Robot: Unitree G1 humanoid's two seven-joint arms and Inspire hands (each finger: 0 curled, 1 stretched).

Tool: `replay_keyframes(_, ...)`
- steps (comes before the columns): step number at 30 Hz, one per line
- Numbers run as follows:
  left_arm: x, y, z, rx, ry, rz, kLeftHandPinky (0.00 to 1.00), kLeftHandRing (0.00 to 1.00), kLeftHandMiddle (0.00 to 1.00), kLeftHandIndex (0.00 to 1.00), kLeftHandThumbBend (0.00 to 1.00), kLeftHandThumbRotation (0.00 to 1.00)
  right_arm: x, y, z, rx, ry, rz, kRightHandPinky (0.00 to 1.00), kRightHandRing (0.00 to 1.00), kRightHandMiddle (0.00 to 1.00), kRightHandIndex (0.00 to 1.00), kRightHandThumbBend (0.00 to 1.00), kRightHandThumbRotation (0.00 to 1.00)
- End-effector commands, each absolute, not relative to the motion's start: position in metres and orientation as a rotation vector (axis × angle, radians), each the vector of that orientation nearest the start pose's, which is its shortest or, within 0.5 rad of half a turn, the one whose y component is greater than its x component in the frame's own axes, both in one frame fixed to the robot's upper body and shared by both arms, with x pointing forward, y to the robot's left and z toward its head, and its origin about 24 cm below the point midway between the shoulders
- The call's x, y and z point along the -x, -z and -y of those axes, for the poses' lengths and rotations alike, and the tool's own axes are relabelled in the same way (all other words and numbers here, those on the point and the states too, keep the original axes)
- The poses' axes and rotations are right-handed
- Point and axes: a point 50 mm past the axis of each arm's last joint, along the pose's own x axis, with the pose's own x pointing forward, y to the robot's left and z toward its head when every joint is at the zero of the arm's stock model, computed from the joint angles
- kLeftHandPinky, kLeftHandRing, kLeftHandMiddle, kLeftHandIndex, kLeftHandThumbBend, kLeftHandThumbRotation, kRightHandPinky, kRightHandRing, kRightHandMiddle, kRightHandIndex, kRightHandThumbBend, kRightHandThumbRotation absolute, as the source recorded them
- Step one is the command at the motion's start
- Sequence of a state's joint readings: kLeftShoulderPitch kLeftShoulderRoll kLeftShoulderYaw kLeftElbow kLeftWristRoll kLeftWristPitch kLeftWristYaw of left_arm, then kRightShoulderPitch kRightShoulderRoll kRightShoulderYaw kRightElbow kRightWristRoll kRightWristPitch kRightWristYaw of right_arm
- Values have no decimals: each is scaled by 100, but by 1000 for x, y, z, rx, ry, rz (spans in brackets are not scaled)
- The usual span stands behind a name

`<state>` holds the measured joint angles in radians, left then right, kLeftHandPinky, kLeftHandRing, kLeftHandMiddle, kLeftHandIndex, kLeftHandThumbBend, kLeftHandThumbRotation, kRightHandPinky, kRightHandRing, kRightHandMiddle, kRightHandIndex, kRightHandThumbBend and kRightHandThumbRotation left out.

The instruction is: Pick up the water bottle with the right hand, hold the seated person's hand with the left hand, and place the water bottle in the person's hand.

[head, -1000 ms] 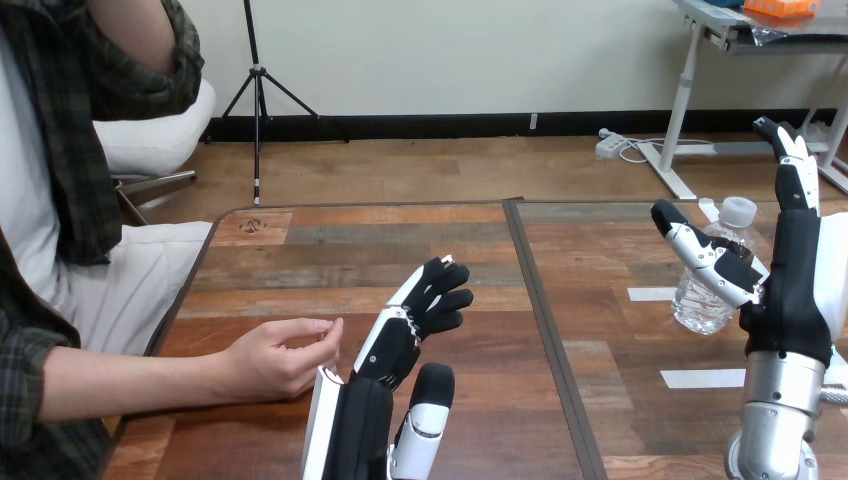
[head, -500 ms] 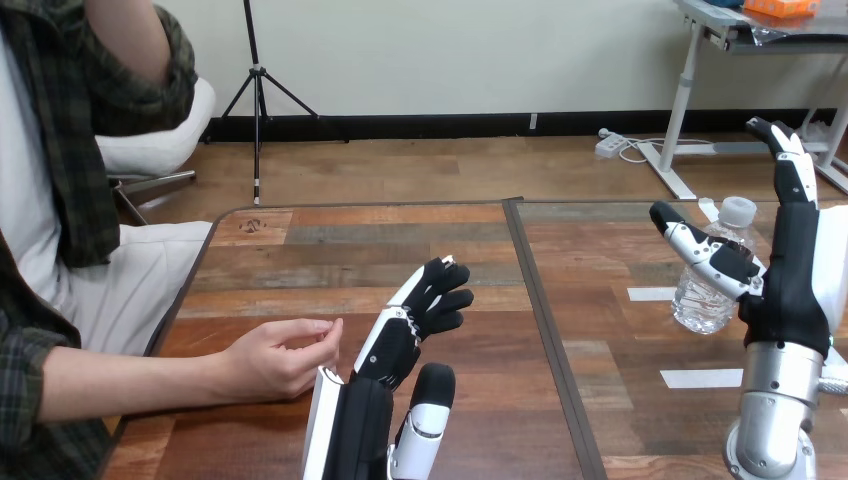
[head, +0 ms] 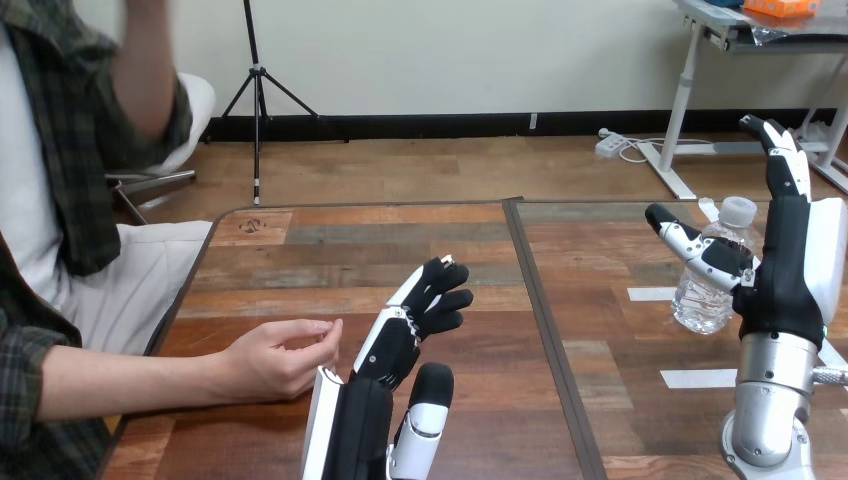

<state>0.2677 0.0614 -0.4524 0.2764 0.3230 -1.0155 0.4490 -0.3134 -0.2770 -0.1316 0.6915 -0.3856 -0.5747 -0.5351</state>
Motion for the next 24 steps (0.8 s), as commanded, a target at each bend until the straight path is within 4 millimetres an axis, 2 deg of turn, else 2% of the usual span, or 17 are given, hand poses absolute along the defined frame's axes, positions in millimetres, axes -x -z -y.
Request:
replay_keyframes(1,-152,-31,-62,109,80,546,75,79,84,86,44,96,-311,-77,234,528,448,419,99,99,95,87,69,0)
replay_keyframes(24,-151,-31,-63,107,75,541,75,79,84,86,44,96,-320,-74,237,585,435,322,93,99,96,88,71,0)
